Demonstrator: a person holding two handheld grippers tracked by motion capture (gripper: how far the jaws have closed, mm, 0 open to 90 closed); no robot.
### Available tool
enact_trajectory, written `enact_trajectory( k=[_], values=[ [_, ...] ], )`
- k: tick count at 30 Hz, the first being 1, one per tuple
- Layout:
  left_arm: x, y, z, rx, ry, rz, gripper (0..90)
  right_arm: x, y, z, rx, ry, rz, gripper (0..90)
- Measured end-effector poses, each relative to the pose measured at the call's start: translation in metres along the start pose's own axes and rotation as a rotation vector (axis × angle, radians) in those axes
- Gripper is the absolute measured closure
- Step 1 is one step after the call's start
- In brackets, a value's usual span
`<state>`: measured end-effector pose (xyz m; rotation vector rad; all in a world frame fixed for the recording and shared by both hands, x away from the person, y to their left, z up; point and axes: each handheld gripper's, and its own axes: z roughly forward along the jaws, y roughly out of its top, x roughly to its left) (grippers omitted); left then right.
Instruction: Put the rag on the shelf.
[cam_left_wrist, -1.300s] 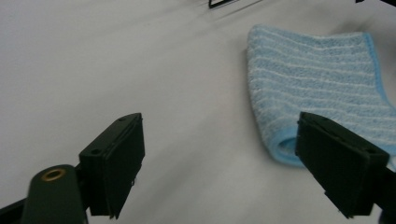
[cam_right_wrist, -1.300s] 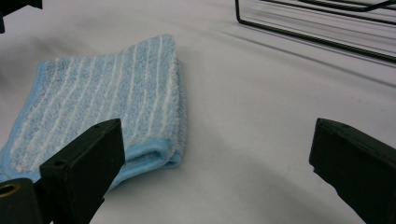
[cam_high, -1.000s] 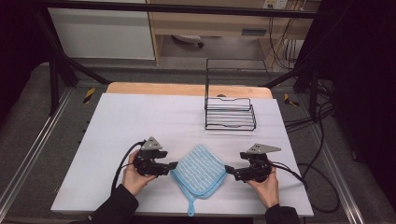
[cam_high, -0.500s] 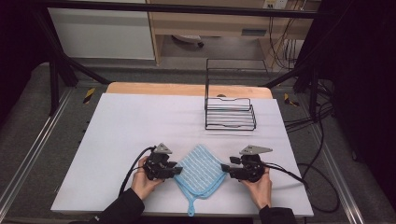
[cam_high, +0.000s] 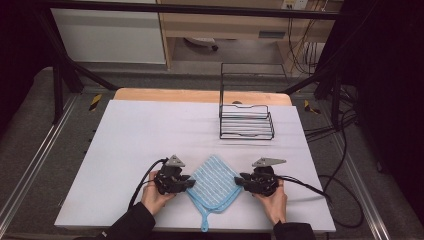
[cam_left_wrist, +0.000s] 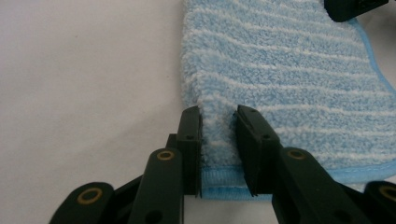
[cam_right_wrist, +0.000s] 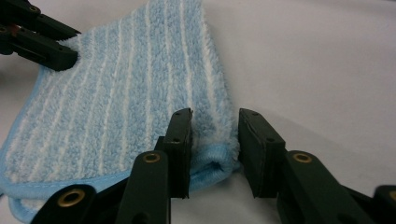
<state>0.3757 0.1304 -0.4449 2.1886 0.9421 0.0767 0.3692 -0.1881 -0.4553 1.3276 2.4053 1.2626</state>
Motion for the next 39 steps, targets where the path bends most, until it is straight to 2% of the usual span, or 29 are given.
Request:
enact_trajectory(
  k=[3, 8, 13, 15, 18, 19, 20, 23, 24, 25, 27, 33, 35, 39],
  values=[
    [0.0, 0.0, 0.0, 0.003, -0.004, -0.006, 74.1, -0.001, 0.001, 0.001, 0.016, 0.011, 0.019, 68.4],
    [-0.001, 0.001, 0.0, 0.005, -0.004, -0.01, 78.2, -0.002, 0.003, 0.002, 0.022, 0.033, 0.024, 76.8],
    [-0.003, -0.001, -0.002, -0.006, 0.003, -0.016, 80.0, -0.005, 0.008, 0.001, 0.024, 0.051, 0.035, 80.1],
    [-0.004, -0.001, -0.003, -0.007, 0.01, -0.012, 80.1, -0.006, 0.012, 0.001, 0.025, 0.045, 0.023, 80.4],
    [-0.008, -0.004, -0.005, -0.014, 0.031, -0.006, 80.3, -0.004, 0.022, 0.003, 0.018, 0.022, -0.035, 80.9],
    [-0.009, -0.005, -0.006, -0.02, 0.036, -0.012, 80.3, -0.004, 0.022, 0.003, 0.018, 0.022, -0.035, 80.9],
    [-0.01, -0.007, -0.008, -0.029, 0.043, -0.033, 80.4, -0.004, 0.03, 0.005, 0.017, 0.016, -0.056, 81.0],
    [-0.011, -0.009, -0.009, -0.038, 0.047, -0.056, 79.9, -0.006, 0.042, 0.009, 0.002, 0.01, -0.063, 81.1],
    [-0.012, -0.012, -0.011, -0.049, 0.05, -0.085, 79.8, -0.006, 0.046, 0.012, -0.006, 0.005, -0.065, 81.1],
    [-0.012, -0.012, -0.011, -0.049, 0.05, -0.085, 79.8, -0.007, 0.049, 0.014, -0.007, 0.005, -0.07, 81.2],
    [-0.015, -0.015, -0.012, -0.059, 0.063, -0.111, 79.9, -0.007, 0.055, 0.022, -0.006, 0.001, -0.082, 81.2],
    [-0.019, -0.018, -0.013, -0.073, 0.091, -0.112, 78.9, -0.008, 0.059, 0.04, 0.007, -0.011, -0.107, 80.8],
    [-0.019, -0.018, -0.013, -0.073, 0.092, -0.106, 77.5, -0.007, 0.058, 0.041, 0.006, -0.024, -0.105, 76.2],
    [-0.016, -0.018, -0.02, -0.08, 0.093, -0.066, 70.1, 0.0, 0.055, 0.028, -0.059, -0.065, -0.109, 47.2]
  ],
)
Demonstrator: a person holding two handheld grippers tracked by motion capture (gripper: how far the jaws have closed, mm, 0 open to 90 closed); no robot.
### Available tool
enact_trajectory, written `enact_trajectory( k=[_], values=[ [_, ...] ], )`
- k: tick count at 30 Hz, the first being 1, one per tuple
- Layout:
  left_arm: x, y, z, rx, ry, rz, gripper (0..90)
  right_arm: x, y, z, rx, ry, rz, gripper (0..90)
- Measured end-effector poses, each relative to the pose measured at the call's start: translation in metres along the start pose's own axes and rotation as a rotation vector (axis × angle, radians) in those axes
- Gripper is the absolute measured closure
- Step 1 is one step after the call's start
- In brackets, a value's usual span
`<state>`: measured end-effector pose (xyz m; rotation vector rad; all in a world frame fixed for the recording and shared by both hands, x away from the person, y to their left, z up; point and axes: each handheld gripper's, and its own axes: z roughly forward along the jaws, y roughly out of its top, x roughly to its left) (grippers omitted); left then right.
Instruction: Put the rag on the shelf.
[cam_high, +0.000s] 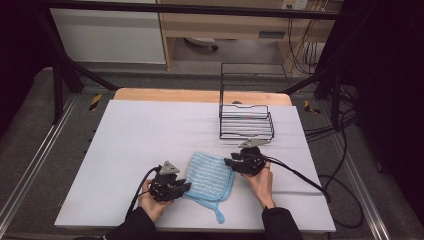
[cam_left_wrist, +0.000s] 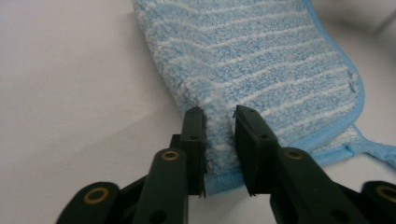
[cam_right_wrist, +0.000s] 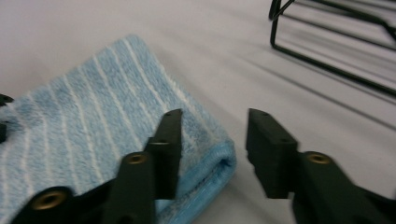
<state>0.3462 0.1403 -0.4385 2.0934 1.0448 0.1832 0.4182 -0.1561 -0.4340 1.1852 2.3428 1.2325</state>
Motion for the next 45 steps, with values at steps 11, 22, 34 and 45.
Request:
enact_trajectory(
  k=[11, 22, 34, 45],
  values=[
    [0.029, -0.005, -0.027, -0.023, 0.013, 0.038, 37.1, 0.033, -0.033, -0.038, 0.004, 0.072, 0.019, 17.8],
    [0.045, -0.016, -0.04, -0.041, 0.067, 0.034, 15.7, 0.059, -0.055, -0.046, 0.056, 0.186, 0.025, 47.4],
    [0.048, -0.016, -0.039, -0.035, 0.081, 0.028, 11.1, 0.09, -0.069, -0.03, 0.132, 0.239, -0.02, 61.9],
    [0.048, -0.015, -0.038, -0.034, 0.083, 0.022, 12.2, 0.095, -0.069, -0.028, 0.15, 0.229, -0.019, 83.8]
  ],
)
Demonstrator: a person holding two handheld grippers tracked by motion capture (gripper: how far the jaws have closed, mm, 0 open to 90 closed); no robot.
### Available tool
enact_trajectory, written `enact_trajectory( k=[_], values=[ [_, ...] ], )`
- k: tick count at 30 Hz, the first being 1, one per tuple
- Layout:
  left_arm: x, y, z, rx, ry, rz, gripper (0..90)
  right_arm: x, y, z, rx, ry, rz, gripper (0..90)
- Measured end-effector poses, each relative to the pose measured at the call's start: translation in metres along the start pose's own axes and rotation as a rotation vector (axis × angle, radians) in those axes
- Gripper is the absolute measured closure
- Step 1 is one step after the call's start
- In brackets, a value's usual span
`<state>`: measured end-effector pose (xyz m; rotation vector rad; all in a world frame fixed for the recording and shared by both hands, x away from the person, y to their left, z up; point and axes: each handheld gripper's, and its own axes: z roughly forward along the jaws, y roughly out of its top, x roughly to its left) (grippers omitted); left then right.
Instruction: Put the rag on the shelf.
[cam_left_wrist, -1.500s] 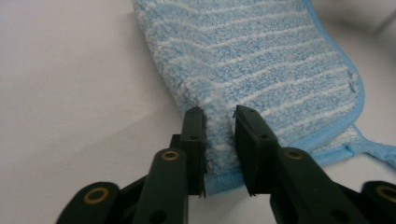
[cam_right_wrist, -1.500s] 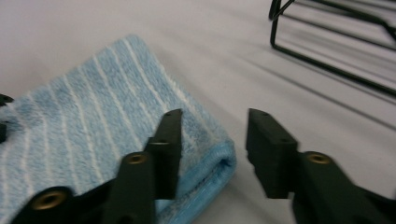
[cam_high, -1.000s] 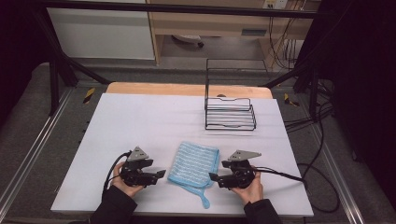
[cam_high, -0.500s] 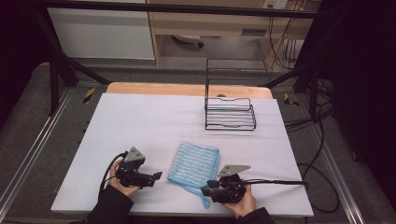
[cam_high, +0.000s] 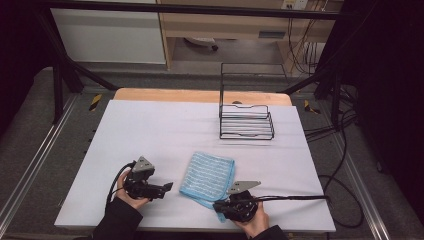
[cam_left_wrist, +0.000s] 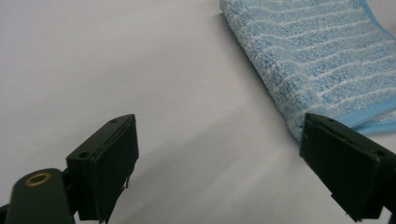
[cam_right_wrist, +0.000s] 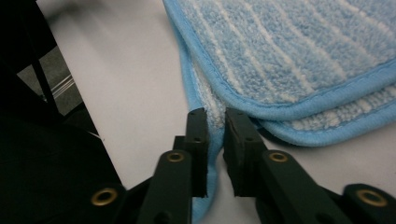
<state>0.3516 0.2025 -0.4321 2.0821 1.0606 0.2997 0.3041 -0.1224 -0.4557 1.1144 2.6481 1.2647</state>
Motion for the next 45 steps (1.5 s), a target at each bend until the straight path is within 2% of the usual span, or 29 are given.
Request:
enact_trajectory(
  k=[2, 3, 4, 7, 11, 13, 14, 16, 17, 20, 21, 25, 26, 29, 34, 38, 45],
  values=[
    [0.0, 0.0, -0.001, 0.0, 0.005, 0.001, 12.3, -0.001, 0.001, -0.001, 0.012, 0.004, 0.003, 85.7],
    [0.0, 0.0, -0.001, 0.0, 0.005, 0.001, 12.3, -0.001, 0.002, -0.003, 0.018, 0.008, 0.004, 89.4],
    [0.001, 0.0, -0.001, -0.002, 0.003, 0.0, 12.4, -0.002, 0.004, -0.005, 0.012, 0.012, -0.008, 90.0],
    [0.001, 0.0, -0.001, -0.003, 0.003, 0.0, 12.5, -0.006, 0.007, -0.015, 0.035, -0.045, -0.032, 90.0],
    [0.001, 0.0, 0.0, 0.001, 0.001, -0.001, 12.6, -0.008, 0.007, -0.021, 0.004, -0.021, -0.018, 90.0],
    [0.001, 0.0, 0.0, 0.002, 0.002, -0.002, 12.6, -0.006, 0.005, -0.015, 0.01, 0.014, -0.011, 81.8],
    [0.001, 0.0, -0.001, -0.001, 0.007, 0.0, 12.6, -0.005, 0.003, -0.011, 0.016, 0.013, -0.014, 76.5],
    [0.001, 0.0, -0.001, -0.004, 0.005, -0.001, 12.6, -0.003, 0.002, -0.005, 0.035, 0.001, -0.033, 72.5],
    [0.001, 0.0, -0.001, -0.004, 0.005, -0.001, 12.6, 0.0, 0.002, -0.004, 0.025, 0.002, -0.039, 69.6],
    [0.001, 0.0, -0.001, -0.003, 0.006, -0.002, 12.6, 0.004, 0.002, -0.001, 0.024, -0.013, -0.06, 69.0],
    [0.001, 0.0, -0.001, -0.002, 0.007, -0.001, 12.6, 0.006, 0.001, -0.001, 0.019, -0.035, -0.08, 71.8],
    [0.001, 0.0, -0.002, -0.005, 0.007, -0.001, 12.7, 0.007, 0.0, -0.001, 0.019, -0.06, -0.084, 77.4],
    [0.001, 0.0, -0.002, -0.005, 0.008, -0.001, 12.8, 0.009, 0.001, -0.001, 0.027, -0.076, -0.099, 82.8],
    [0.001, 0.0, -0.001, -0.004, 0.006, -0.005, 12.8, 0.009, 0.001, -0.001, 0.037, -0.068, -0.088, 85.8],
    [0.002, 0.0, -0.002, -0.005, 0.01, -0.001, 12.9, 0.008, 0.004, -0.004, 0.06, -0.059, -0.089, 87.1],
    [0.002, 0.0, -0.002, -0.005, 0.005, -0.007, 12.9, 0.004, 0.009, -0.017, 0.063, -0.066, -0.107, 87.4],
    [0.001, 0.0, -0.002, -0.004, 0.006, -0.006, 12.9, -0.005, 0.008, -0.028, 0.109, -0.104, -0.115, 87.4]
  ],
)
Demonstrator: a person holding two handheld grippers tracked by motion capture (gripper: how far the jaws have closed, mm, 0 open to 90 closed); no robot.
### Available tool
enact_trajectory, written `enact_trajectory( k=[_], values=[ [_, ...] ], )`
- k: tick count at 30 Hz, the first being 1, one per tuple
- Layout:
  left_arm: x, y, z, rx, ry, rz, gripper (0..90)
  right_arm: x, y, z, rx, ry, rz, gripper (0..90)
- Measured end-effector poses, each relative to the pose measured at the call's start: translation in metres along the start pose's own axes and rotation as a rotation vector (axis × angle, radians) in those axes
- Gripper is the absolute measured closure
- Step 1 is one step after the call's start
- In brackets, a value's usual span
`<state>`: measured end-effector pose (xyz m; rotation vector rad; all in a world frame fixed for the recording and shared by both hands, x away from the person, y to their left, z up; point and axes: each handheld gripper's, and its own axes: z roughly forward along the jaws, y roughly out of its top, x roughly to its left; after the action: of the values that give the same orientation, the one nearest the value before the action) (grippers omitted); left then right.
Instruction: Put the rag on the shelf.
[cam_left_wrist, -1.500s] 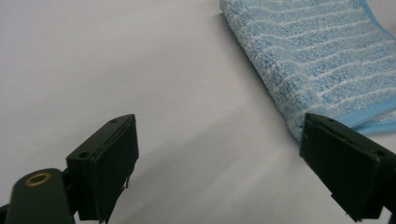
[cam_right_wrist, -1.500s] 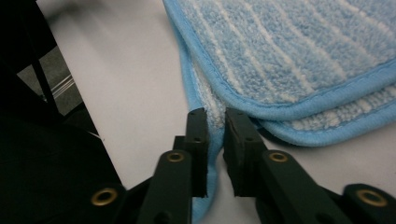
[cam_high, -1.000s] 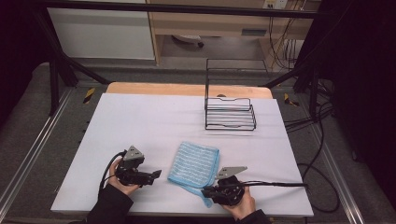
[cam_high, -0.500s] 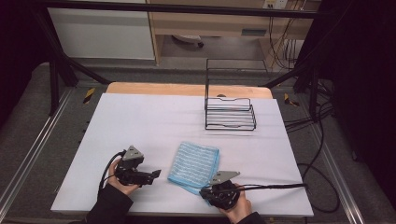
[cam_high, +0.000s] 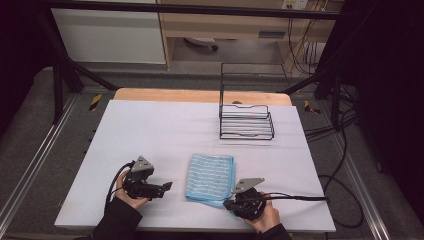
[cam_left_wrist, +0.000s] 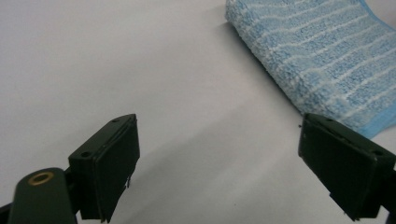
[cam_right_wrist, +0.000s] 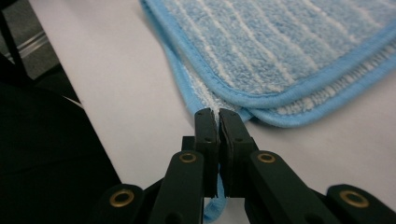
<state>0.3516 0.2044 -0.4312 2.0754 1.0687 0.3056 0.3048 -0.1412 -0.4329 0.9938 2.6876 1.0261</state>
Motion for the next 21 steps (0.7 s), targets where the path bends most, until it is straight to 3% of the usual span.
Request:
enact_trajectory(
  k=[4, 10, 12, 13, 14, 15, 18, 20, 21],
  values=[
    [0.0, 0.0, 0.0, 0.001, -0.001, 0.0, 12.9, -0.009, -0.005, -0.012, 0.014, -0.03, 0.001, 87.3],
    [-0.001, 0.0, 0.001, 0.005, 0.001, 0.006, 12.9, -0.012, -0.011, -0.013, 0.018, -0.006, 0.022, 86.0],
    [-0.001, 0.0, 0.001, 0.005, 0.001, 0.006, 12.9, -0.015, -0.009, -0.016, -0.046, 0.01, 0.037, 77.5],
    [-0.001, 0.0, 0.001, 0.005, 0.001, 0.006, 12.9, -0.015, -0.009, -0.016, -0.046, 0.01, 0.037, 77.5],
    [-0.001, 0.0, 0.001, 0.005, -0.003, 0.005, 12.9, -0.02, -0.006, -0.019, -0.11, -0.016, 0.055, 60.4],
    [-0.001, 0.0, 0.002, 0.006, -0.004, 0.006, 12.9, -0.023, -0.004, -0.018, -0.136, -0.034, 0.069, 60.0],
    [-0.002, 0.001, 0.002, 0.009, 0.002, 0.011, 12.9, -0.033, -0.001, -0.012, -0.149, -0.05, 0.107, 53.1],
    [-0.002, 0.0, 0.002, 0.009, -0.003, 0.011, 12.9, -0.046, 0.003, 0.001, -0.164, -0.087, 0.16, 39.9],
    [-0.002, 0.001, 0.002, 0.008, -0.004, 0.01, 12.9, -0.046, 0.003, 0.001, -0.164, -0.087, 0.16, 39.9]
  ],
)
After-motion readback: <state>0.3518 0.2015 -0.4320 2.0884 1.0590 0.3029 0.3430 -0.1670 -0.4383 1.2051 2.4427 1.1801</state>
